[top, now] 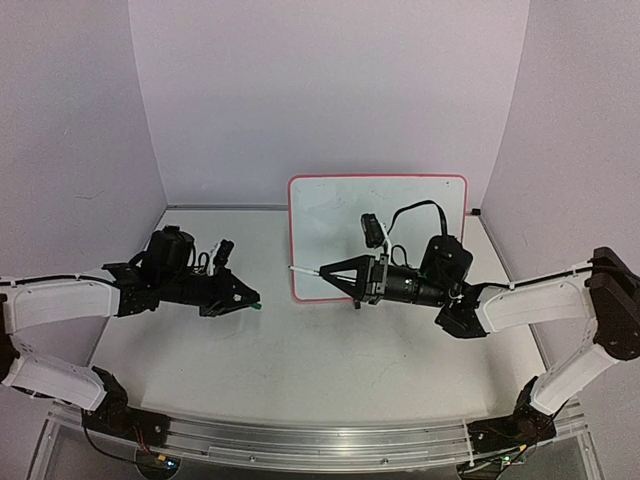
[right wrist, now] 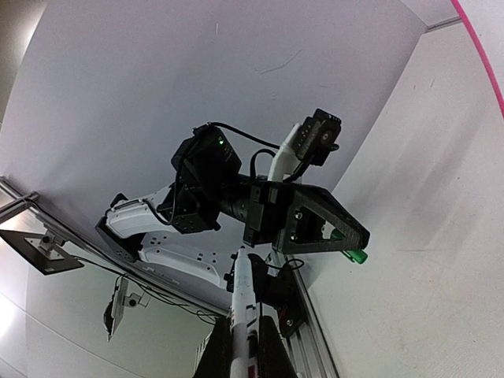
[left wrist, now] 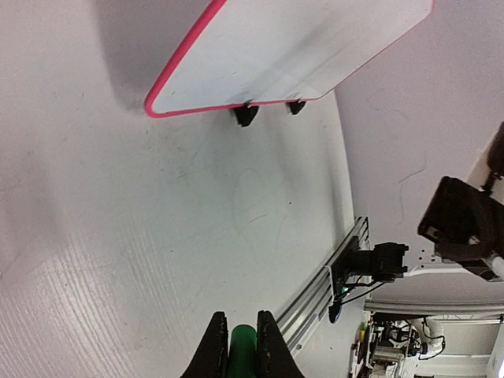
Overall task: Write a sentence on the whiteboard
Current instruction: Place the pen cap at the center of the board.
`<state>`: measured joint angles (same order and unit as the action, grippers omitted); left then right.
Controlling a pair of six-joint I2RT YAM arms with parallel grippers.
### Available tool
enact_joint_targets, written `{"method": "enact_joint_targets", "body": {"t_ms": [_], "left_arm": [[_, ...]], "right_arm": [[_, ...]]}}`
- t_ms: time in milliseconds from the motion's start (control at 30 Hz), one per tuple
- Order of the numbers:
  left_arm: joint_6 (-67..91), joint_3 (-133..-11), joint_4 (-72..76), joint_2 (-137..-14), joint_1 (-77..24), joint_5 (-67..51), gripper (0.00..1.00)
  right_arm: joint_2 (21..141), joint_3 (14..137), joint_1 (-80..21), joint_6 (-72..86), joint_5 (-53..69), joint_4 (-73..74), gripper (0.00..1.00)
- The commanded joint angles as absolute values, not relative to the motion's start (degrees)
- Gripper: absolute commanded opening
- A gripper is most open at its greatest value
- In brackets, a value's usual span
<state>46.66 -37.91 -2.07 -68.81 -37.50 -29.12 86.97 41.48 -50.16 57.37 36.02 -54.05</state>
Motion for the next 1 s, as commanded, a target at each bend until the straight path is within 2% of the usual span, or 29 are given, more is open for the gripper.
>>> {"method": "enact_joint_targets", "body": {"t_ms": [0, 333, 567, 800, 967], "left_arm": [[44.52, -39.03, -2.52, -72.36, -37.44, -29.33, 0.0], [45.3, -37.86, -0.26, -80.29, -38.63, -28.74, 0.0], [44.47, -38.19, -0.65, -84.34, -39.72, -26.26, 0.07], [43.56, -39.76, -0.53, -89.29, -40.86, -26.29, 0.08], [43.16, -40.7, -0.87, -89.97, -41.13, -26.04, 0.19]], "right_arm": [[83.21, 40.87, -49.96, 53.86, 32.57, -50.27, 0.0], [83.78, 41.81, -49.97, 51.81, 30.59, -43.68, 0.0], [83.11, 41.22, -49.97, 50.73, 29.32, -40.83, 0.0], [81.88, 41.03, -49.99, 49.63, 28.27, -37.72, 0.0], [80.94, 41.49, -49.98, 48.39, 26.77, -34.25, 0.0]]}}
